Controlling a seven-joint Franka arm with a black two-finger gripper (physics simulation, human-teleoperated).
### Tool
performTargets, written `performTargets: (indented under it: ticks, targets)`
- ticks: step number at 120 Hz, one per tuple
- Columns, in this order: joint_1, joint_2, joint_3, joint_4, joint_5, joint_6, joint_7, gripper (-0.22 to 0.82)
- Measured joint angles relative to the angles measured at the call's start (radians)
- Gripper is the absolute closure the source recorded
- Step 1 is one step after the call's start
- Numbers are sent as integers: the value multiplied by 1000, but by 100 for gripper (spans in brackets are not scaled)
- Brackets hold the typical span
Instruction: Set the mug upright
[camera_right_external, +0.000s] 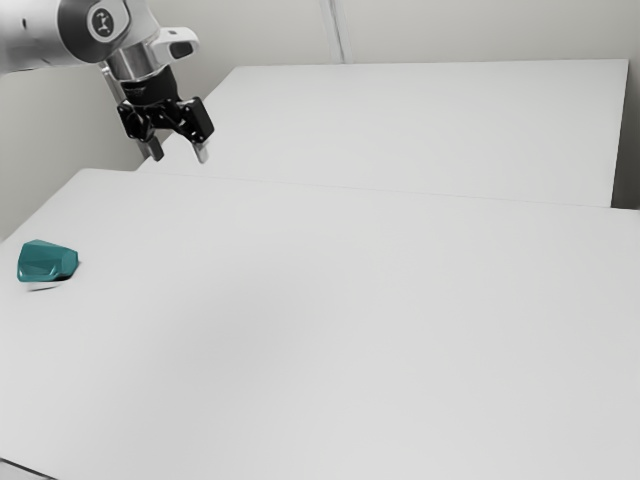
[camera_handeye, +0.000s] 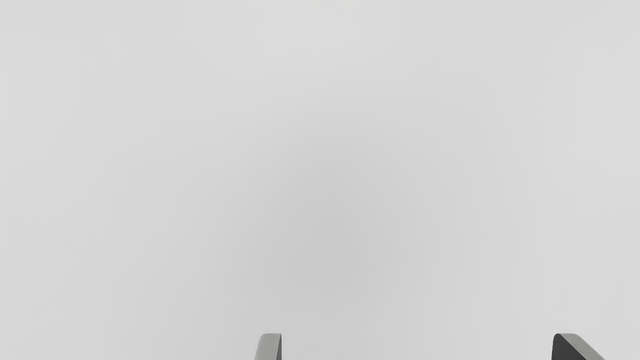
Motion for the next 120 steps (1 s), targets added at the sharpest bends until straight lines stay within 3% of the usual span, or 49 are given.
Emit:
performTargets:
  ticks: [38,84,96,112,120]
  targets:
    - [32,-8,-3,-2,-1,-3,-5,2]
    - [298,-3,-11,1,-1,-10,51,2]
    - [369,11,23,10,-2,-6,98,2]
    - [399,67,125,58,-10,-2,174,2]
    - [426,114,136,101,-18,0,215,2]
